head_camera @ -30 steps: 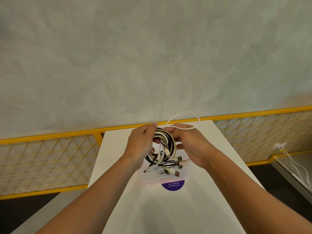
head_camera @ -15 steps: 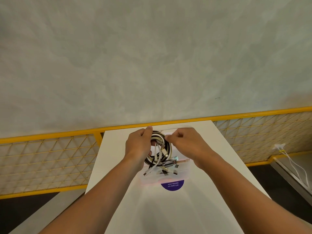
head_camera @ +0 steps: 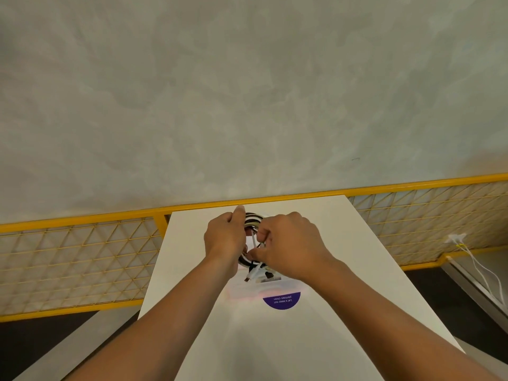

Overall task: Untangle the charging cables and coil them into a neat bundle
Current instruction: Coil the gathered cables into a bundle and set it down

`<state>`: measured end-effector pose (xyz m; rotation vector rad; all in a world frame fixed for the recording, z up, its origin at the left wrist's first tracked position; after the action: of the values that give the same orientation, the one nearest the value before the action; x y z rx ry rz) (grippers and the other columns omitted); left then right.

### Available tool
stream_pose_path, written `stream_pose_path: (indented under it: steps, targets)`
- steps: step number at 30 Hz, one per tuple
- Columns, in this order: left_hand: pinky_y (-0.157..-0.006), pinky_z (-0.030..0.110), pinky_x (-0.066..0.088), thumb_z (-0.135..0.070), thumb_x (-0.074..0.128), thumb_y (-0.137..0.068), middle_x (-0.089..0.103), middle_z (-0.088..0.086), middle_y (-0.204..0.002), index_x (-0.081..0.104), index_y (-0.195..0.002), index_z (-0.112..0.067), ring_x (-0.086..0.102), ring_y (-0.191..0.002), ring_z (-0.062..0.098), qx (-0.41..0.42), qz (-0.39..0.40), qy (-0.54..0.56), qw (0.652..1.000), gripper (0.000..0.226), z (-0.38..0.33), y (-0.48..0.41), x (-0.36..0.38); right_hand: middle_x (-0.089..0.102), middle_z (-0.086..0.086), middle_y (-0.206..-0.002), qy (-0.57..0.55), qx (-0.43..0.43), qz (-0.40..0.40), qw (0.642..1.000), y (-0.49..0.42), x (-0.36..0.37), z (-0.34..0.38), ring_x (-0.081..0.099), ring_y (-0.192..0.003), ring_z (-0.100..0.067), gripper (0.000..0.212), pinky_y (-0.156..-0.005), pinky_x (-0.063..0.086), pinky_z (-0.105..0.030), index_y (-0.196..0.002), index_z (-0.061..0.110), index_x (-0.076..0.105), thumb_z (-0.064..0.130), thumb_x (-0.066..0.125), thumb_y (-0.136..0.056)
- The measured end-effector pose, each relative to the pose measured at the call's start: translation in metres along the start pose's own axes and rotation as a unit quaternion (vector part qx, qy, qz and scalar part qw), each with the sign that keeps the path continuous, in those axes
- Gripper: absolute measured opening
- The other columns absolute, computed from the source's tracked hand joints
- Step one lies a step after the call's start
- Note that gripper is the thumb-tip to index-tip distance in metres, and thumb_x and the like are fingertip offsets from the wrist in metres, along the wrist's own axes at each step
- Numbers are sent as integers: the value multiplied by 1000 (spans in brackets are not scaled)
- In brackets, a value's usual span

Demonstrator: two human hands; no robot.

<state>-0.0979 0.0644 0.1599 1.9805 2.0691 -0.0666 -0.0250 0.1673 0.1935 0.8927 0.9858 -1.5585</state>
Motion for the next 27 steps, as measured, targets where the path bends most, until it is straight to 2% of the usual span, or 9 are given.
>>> stream_pose_path:
  steps: [5, 10, 14, 17, 19, 21, 25, 27]
  targets:
    - [-80, 42, 56, -45, 46, -102, 70, 5, -84, 68, -85, -15, 64, -79, 23, 1, -8, -44, 999, 41, 6, 0, 2, 71, 3, -95, 44, 0, 3, 999, 0, 5, 3, 60, -84, -17, 30, -69, 42, -26, -98, 25, 74, 52, 67, -87]
    - [-76, 42, 55, -46, 46, -102, 71, 9, -84, 67, -88, -8, 65, -75, 28, 2, 5, -66, 998, 46, 10, 0, 4, 73, 4, -86, 30, 23, 8, 999, 0, 9, -2, 64, -79, -15, 19, -69, 50, -26, -89, 25, 77, 40, 67, -86]
    - [-77, 44, 54, -47, 46, -101, 69, 9, -85, 67, -90, -6, 65, -82, 28, 18, 4, -80, 997, 48, 11, 0, 7, 69, 2, -87, 59, 22, -10, 998, 0, 11, -1, 59, -76, -15, 22, -66, 43, -25, -94, 23, 73, 43, 66, -89]
    - [-68, 38, 49, -48, 45, -102, 66, 6, -80, 65, -85, -7, 61, -75, 22, 43, -2, -96, 994, 49, 9, 0, 6, 63, 4, -79, 53, 22, -11, 998, -2, 11, 1, 57, -74, -15, 19, -66, 43, -26, -92, 20, 71, 38, 65, -87]
    - [-58, 34, 39, -48, 45, -102, 57, 4, -69, 57, -73, -8, 51, -65, 18, 63, -9, -103, 993, 50, 7, 1, 4, 67, 8, -74, -15, 25, -16, 999, -2, 8, -2, 60, -73, -13, 15, -65, 48, -26, -80, 20, 72, 35, 68, -80]
    - [-55, 34, 34, -47, 46, -102, 50, 4, -62, 48, -66, -10, 46, -61, 19, 76, -12, -110, 991, 52, 6, 1, 0, 68, 8, -67, -121, 19, -19, 992, -2, 1, -6, 61, -68, -8, 5, -64, 51, -27, -71, 23, 72, 27, 72, -74]
    - [-63, 38, 41, -51, 46, -101, 59, 14, -69, 51, -69, -8, 59, -71, 32, 68, -13, -135, 988, 54, 15, -9, -8, 69, -1, -61, -305, -12, -47, 951, -2, -25, -9, 54, -49, -2, 11, -52, 43, -16, -72, 19, 74, 12, 76, -81]
    - [-65, 38, 44, -51, 46, -101, 60, 13, -70, 52, -69, -9, 60, -73, 32, 56, -7, -131, 990, 53, 19, -11, -10, 70, -12, -65, -374, -5, -89, 923, -6, -37, -14, 59, -48, -6, 13, -51, 43, -18, -76, 19, 75, 11, 74, -86]
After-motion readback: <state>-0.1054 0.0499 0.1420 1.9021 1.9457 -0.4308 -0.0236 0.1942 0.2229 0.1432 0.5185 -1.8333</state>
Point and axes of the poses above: each hand's wrist, its own y-axis away from the middle knuckle, its own x-axis out of the palm, z = x × y, the point moved 2 cm from there along -y, towards the middle knuckle
